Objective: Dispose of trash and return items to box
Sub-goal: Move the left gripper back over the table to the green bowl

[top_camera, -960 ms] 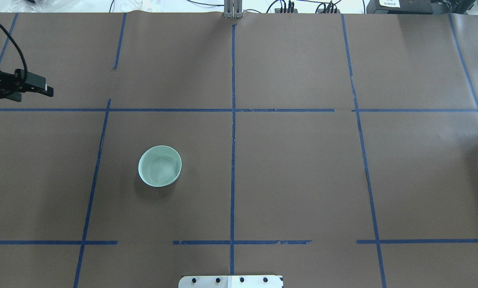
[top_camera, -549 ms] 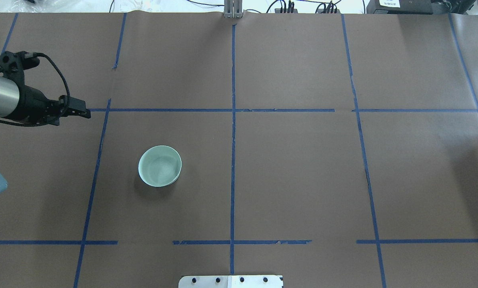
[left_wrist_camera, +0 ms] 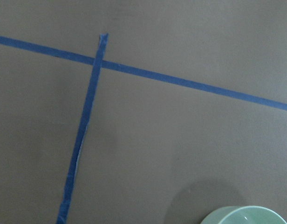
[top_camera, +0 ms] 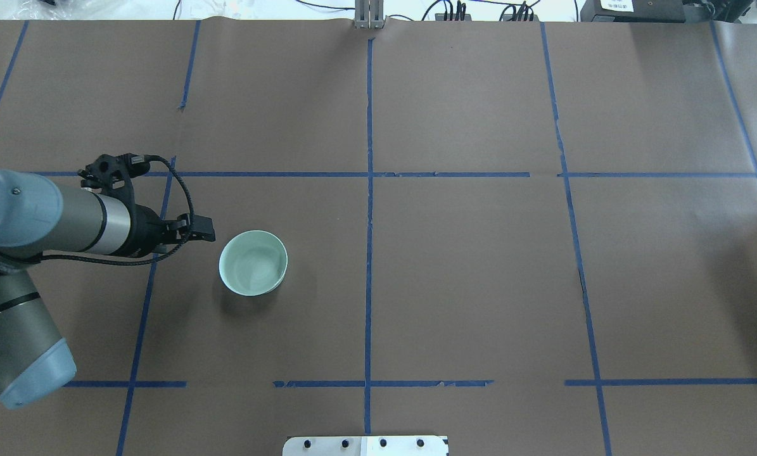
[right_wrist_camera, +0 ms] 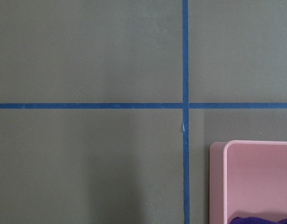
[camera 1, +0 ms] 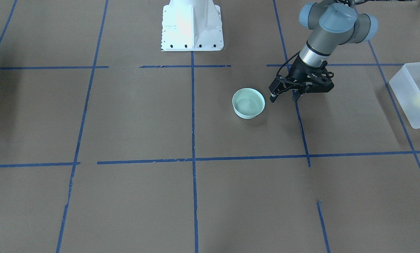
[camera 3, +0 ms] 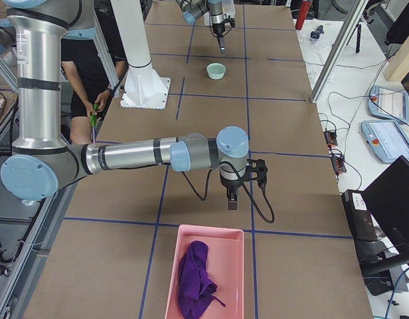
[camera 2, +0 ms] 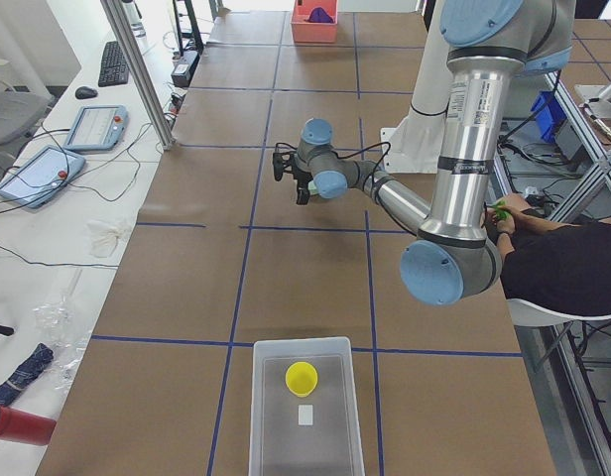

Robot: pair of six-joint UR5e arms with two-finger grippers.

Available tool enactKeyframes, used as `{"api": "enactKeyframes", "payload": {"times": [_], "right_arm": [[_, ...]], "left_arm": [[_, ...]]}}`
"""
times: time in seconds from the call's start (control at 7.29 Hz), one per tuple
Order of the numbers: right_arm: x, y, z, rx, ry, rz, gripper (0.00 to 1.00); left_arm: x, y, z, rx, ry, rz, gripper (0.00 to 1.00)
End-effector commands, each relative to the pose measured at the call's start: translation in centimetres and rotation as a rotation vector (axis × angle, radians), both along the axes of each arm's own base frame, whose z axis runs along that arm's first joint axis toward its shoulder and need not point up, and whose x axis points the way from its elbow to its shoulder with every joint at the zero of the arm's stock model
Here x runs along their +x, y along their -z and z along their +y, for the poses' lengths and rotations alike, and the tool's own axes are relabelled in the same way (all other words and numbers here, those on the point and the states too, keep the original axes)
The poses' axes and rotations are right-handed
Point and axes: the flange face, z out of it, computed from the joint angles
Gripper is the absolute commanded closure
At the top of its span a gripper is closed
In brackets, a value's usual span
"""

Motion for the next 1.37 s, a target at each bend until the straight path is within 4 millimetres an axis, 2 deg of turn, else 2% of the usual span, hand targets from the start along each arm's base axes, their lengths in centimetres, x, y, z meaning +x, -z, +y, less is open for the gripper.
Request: {"api": "enactKeyframes", "payload": {"times": [0.0,0.14,0.27,0.41,0.55,0.82,1.1,1.23], "right_arm": [[-0.2,0.0,-0.1,-0.014,-0.009,-0.001,0.00],[-0.3,0.0,-0.1,-0.014,-0.008,-0.001,0.00],[-0.2,0.0,-0.1,-0.014,-0.009,-0.001,0.00],[-0.3,0.0,-0.1,-0.014,-0.008,-0.001,0.00],[-0.2,0.0,-0.1,-0.014,-0.009,-0.001,0.00],[-0.2,0.0,-0.1,-0.014,-0.009,-0.001,0.00],[-0.2,0.0,-0.1,-0.013,-0.008,-0.003,0.00],[-0.2,-0.1,-0.1,-0.009,-0.004,-0.001,0.00]], "left_arm": [[4.1,0.6,1.0,0.018,-0.010,-0.011,0.01],[5.0,0.6,1.7,0.018,-0.027,-0.013,0.08],[5.9,0.4,2.1,0.002,-0.031,-0.013,0.20],[6.4,-0.5,2.2,-0.021,-0.027,-0.027,0.34],[6.6,-0.7,2.2,-0.021,-0.029,-0.030,0.50],[6.5,-0.8,2.2,-0.023,-0.029,-0.033,1.00],[6.3,-0.4,2.2,-0.032,-0.028,-0.044,1.00],[5.7,1.1,2.2,-0.037,-0.028,-0.049,1.00]]}}
